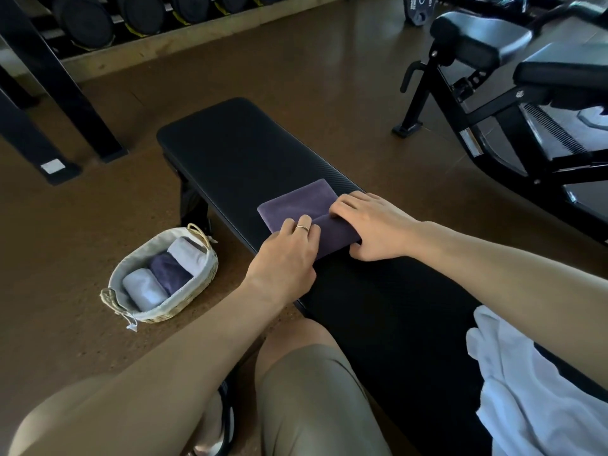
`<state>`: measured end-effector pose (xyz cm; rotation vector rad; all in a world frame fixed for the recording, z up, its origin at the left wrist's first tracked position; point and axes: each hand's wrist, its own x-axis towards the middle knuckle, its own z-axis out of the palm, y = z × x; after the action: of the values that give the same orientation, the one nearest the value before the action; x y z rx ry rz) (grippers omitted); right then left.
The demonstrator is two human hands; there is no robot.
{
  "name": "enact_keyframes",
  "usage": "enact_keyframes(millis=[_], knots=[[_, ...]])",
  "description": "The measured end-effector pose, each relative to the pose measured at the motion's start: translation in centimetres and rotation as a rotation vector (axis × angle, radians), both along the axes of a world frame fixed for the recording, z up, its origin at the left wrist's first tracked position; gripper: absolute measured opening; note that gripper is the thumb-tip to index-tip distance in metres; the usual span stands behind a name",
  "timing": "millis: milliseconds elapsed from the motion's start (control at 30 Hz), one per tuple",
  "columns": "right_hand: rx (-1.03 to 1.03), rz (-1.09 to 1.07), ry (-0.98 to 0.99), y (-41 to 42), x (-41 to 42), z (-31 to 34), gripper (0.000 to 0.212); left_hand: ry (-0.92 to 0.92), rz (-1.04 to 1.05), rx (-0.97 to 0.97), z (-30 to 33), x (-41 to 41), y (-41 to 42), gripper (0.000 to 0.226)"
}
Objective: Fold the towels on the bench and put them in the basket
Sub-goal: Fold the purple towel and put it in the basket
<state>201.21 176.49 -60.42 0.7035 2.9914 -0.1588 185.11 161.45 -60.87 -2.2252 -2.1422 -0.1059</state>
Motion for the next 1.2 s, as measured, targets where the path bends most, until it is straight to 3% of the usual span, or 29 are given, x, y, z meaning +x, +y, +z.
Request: enact_keyframes(millis=[100,200,300,433,500,667,867,1067,1200], knots=[[-0.049,-0.017,-0.006,0.1,0.1,0.1,0.059,-0.011,-0.015,-0.023,0.0,-0.1,-0.2,0.054],[-0.171,-0.079,0.074,0.2,0.0,0.3,0.042,-0.058,-0.010,-0.012,0.6,-0.7,-0.2,0.045],[-0.325,-0.172,0.191,0.6,-0.2,0.3,0.024,-0.223,0.059,-0.046,1.7,-2.1,0.3,0.034],[-0.535,-0.352,0.246,1.2,-1.1,0.7,0.016,-0.526,0.125,-0.106,2.0,-5.1,0.8,0.018],[-0.582,-0.433,0.257,1.8,-1.6,0.5,0.016,-0.658,0.161,-0.098,1.5,-6.3,1.2,0.015],[-0.732,-0.647,0.342,2.8,-3.8,0.2,0.039,-0.856,0.324,-0.020,-0.1,-8.1,2.5,0.011],[-0.528,-0.741,0.315,2.5,-6.0,-1.2,0.050,-0.923,0.527,0.009,-1.1,-8.6,4.3,0.025],[-0.374,-0.774,0.252,2.3,-7.0,-1.6,0.054,-0.813,0.582,0.024,-2.1,-8.8,5.7,0.023],[-0.400,-0.794,0.231,2.7,-6.8,-1.0,0.057,-0.824,0.634,-0.027,-2.3,-8.9,6.1,0.026]])
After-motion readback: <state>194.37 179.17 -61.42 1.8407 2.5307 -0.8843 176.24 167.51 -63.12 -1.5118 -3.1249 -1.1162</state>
